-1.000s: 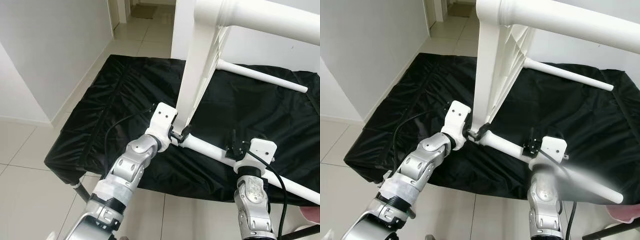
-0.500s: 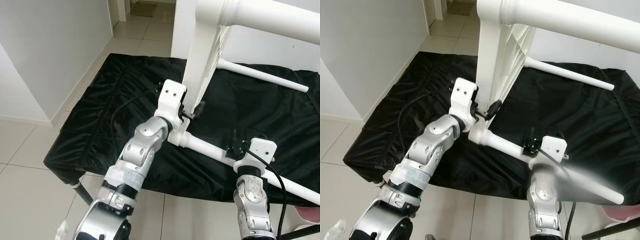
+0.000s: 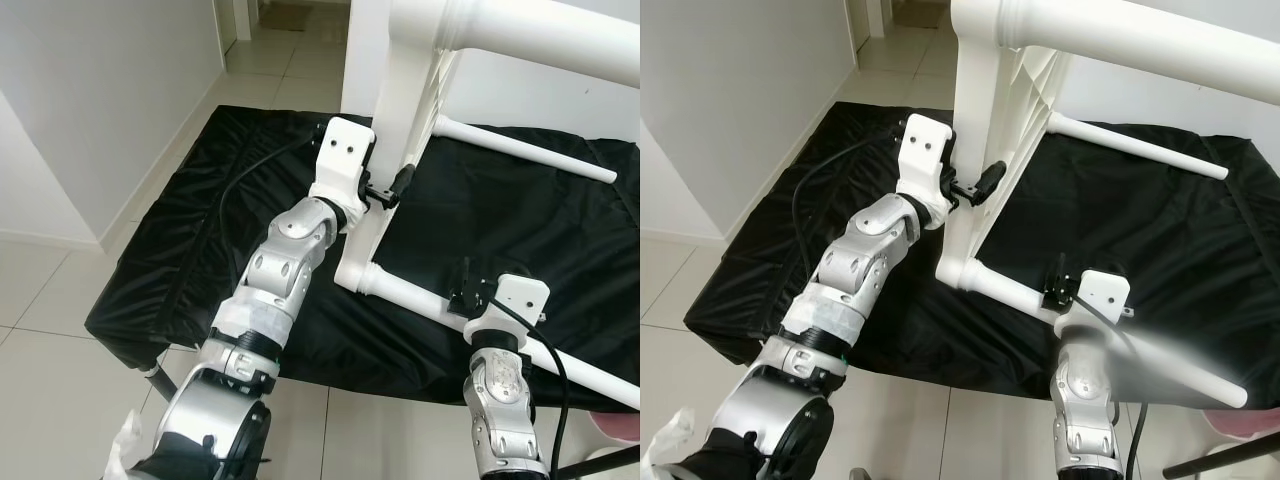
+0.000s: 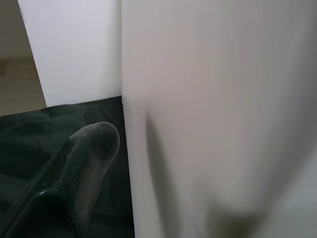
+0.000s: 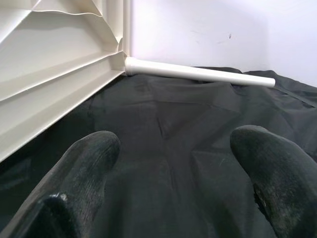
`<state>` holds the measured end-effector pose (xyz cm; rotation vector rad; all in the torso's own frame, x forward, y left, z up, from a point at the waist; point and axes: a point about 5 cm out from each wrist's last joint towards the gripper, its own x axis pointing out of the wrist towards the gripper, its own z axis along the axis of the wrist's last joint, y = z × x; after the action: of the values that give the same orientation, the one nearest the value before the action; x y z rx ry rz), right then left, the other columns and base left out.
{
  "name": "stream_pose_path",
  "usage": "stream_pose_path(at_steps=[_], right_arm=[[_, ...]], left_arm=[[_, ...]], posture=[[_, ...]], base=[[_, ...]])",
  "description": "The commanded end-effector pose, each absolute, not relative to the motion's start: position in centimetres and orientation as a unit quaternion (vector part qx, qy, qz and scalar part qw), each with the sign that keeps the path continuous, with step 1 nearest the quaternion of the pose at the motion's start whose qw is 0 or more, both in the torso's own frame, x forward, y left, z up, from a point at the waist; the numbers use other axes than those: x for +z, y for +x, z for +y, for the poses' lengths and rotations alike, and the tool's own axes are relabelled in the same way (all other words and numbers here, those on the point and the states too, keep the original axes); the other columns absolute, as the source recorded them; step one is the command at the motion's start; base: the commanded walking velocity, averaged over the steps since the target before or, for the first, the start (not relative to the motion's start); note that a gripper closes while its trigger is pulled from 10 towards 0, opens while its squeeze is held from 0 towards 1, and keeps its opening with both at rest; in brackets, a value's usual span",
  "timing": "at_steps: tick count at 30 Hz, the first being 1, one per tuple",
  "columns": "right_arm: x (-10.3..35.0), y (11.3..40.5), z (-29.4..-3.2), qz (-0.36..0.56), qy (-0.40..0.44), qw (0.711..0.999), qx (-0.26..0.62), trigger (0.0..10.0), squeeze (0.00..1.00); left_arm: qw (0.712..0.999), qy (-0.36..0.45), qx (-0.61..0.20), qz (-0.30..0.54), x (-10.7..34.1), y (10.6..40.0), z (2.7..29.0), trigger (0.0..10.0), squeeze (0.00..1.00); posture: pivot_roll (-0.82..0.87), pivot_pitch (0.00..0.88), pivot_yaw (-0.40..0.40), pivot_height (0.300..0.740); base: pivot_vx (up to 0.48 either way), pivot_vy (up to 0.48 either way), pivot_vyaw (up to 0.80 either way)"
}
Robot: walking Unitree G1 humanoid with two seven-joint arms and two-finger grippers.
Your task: Building children table
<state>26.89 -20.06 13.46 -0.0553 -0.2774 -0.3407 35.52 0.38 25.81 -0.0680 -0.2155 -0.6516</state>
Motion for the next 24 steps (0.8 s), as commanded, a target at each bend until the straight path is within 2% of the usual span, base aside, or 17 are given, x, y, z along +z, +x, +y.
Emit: stream_pose_path(at_steps=[1, 11, 12, 13, 14, 24], right_arm=[[13.4, 27.0, -20.1, -0.135, -0.030, 0.975, -0.173, 10.0, 0.00], [13.3, 26.8, -20.1, -0.133, -0.030, 0.974, -0.178, 10.0, 0.00], [13.2, 26.8, -20.1, -0.133, -0.030, 0.974, -0.180, 10.0, 0.00], [13.2, 26.8, -20.1, -0.133, -0.030, 0.974, -0.180, 10.0, 0.00], [13.2, 26.7, -20.0, -0.132, -0.029, 0.974, -0.181, 10.0, 0.00], [12.7, 26.5, -19.8, -0.126, -0.027, 0.974, -0.185, 10.0, 0.00]], left_arm=[[0.976, -0.056, -0.184, -0.098, 25.9, 36.3, 1.3, 10.0, 0.00], [0.979, -0.051, -0.175, -0.089, 25.7, 36.8, 1.1, 10.0, 0.00], [0.980, -0.049, -0.172, -0.088, 25.7, 36.9, 1.0, 5.8, 0.00], [0.980, -0.049, -0.172, -0.088, 25.7, 36.9, 1.0, 5.8, 0.00], [0.981, -0.050, -0.167, -0.089, 25.8, 36.9, 1.0, 0.0, 0.00], [0.983, -0.031, -0.136, -0.117, 25.9, 36.2, 2.6, 0.0, 0.00]], posture=[[-0.10, 0.078, 0.028, 0.740], [-0.10, 0.088, 0.040, 0.740], [-0.11, 0.088, 0.042, 0.740], [-0.11, 0.088, 0.042, 0.740], [-0.11, 0.091, 0.045, 0.740], [-0.09, 0.098, 0.055, 0.740]], base=[[0.000, 0.000, 0.00], [0.000, 0.000, 0.00], [0.000, 0.000, 0.00], [0.000, 0.000, 0.00], [0.000, 0.000, 0.00], [0.000, 0.000, 0.00]])
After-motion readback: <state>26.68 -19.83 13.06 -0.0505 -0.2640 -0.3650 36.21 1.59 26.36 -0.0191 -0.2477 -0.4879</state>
